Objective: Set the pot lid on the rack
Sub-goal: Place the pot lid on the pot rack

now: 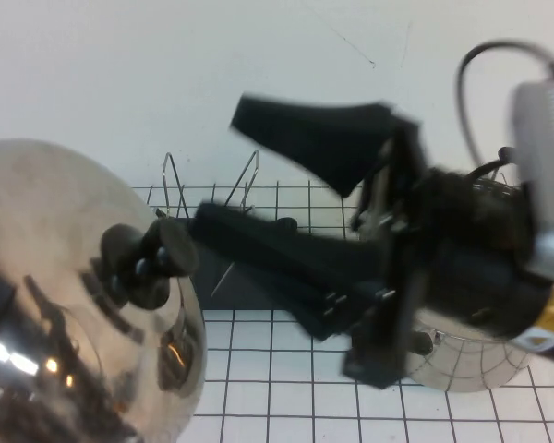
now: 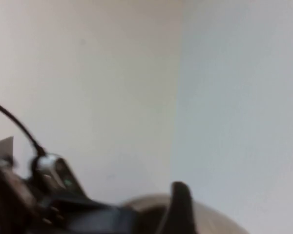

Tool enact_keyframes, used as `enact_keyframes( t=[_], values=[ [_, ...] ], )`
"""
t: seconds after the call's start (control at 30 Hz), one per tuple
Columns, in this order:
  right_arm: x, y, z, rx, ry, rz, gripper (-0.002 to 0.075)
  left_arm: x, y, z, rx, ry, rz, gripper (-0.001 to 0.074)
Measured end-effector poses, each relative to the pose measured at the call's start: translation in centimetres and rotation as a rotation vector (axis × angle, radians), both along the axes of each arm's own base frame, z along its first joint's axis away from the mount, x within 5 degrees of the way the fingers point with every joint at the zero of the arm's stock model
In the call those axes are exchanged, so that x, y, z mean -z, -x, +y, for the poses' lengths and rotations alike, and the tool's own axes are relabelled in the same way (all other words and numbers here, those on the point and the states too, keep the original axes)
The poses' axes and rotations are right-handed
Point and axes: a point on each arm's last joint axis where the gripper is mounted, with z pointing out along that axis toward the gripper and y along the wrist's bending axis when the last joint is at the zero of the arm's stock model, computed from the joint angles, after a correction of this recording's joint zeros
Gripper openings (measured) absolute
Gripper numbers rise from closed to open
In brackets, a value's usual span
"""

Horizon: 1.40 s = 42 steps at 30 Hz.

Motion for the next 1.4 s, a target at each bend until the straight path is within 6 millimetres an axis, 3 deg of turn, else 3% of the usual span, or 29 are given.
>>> enact_keyframes(
  t=[0.07, 0.23, 0.33, 0.5, 0.73, 0.9, 1.2, 1.4],
  values=[
    [-1.4, 0.7, -1.0, 0.01, -0.012, -0.054, 0.0505, -1.2, -1.6, -0.6, 0.016, -0.084, 0.043, 0.0029],
    [-3.6, 3.4, -3.2, 0.054, 0.163, -0.188, 0.0127, -3.8, -6.3, -2.3, 0.107, -0.295, 0.086, 0.0029],
    [-4.3, 4.5, -4.7, 0.091, 0.246, -0.113, 0.0041, -4.7, -10.1, -3.1, 0.123, -0.423, 0.109, 0.0029],
    [-5.6, 6.3, -7.7, 0.197, 0.329, -0.088, 0.001, -4.9, -16.3, -4.0, 0.131, -0.545, 0.149, 0.0029],
    [-6.6, 9.3, -11.1, 0.233, 0.362, -0.065, 0.0007, -3.8, -21.6, -5.0, 0.165, -0.598, 0.181, 0.0029],
    [-5.0, 10.4, -12.3, 0.227, 0.361, -0.004, 0.0006, -2.5, -23.9, -5.2, 0.158, -0.615, 0.207, 0.0029],
    [-0.2, 9.7, -12.8, 0.295, 0.433, 0.11, 0.0005, -0.2, -26.7, -5.9, 0.198, -0.583, 0.245, 0.0029],
    [0.2, 9.4, -12.9, 0.331, 0.436, 0.125, 0.0005, 1.1, -28.3, -6.1, 0.203, -0.58, 0.281, 0.0029]
  ],
)
